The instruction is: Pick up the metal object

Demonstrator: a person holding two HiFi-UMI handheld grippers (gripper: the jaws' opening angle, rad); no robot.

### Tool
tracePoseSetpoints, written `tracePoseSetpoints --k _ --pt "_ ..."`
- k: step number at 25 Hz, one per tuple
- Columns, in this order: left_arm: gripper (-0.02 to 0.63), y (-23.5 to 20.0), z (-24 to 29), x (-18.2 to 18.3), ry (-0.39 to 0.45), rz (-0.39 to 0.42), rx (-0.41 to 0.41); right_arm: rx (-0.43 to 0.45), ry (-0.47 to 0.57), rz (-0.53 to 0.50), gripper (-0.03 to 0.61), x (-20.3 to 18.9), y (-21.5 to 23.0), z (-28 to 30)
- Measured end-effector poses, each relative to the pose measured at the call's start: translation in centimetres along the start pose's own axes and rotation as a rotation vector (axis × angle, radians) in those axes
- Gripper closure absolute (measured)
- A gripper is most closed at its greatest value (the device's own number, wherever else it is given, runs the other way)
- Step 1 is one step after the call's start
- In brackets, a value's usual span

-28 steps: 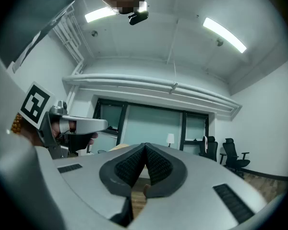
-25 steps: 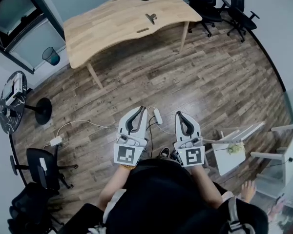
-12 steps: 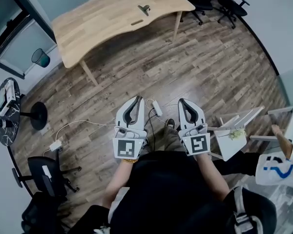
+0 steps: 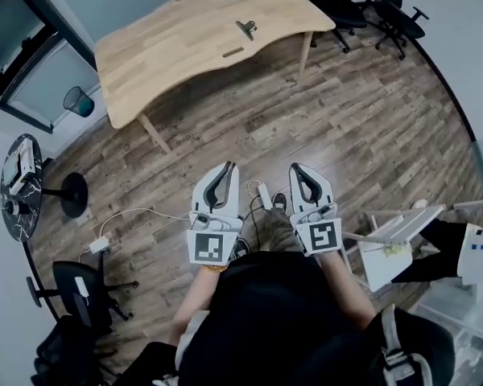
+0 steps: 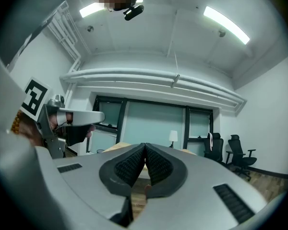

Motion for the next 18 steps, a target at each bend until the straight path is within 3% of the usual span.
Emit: tracePoseSetpoints --k 10,18 --pt "0.58 3.0 13.1 -1.3 -0.033 0.059 0.082 0.097 -0.004 0.051 0.575 -2.5 13.4 6.8" --pt "0.58 4.5 19.0 -3.4 -0.098 0.094 0.075 0.119 0.004 0.083 0.575 -4.5 20.9 11.2"
Point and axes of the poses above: the fingertips, and each gripper's own axes: z forward along the fingers, y to its right, x out of its top, the point moved 4 cm from there along -z, backward along the fingers, and after that the axes turned 3 degrees about x, right-handed, at the moved point
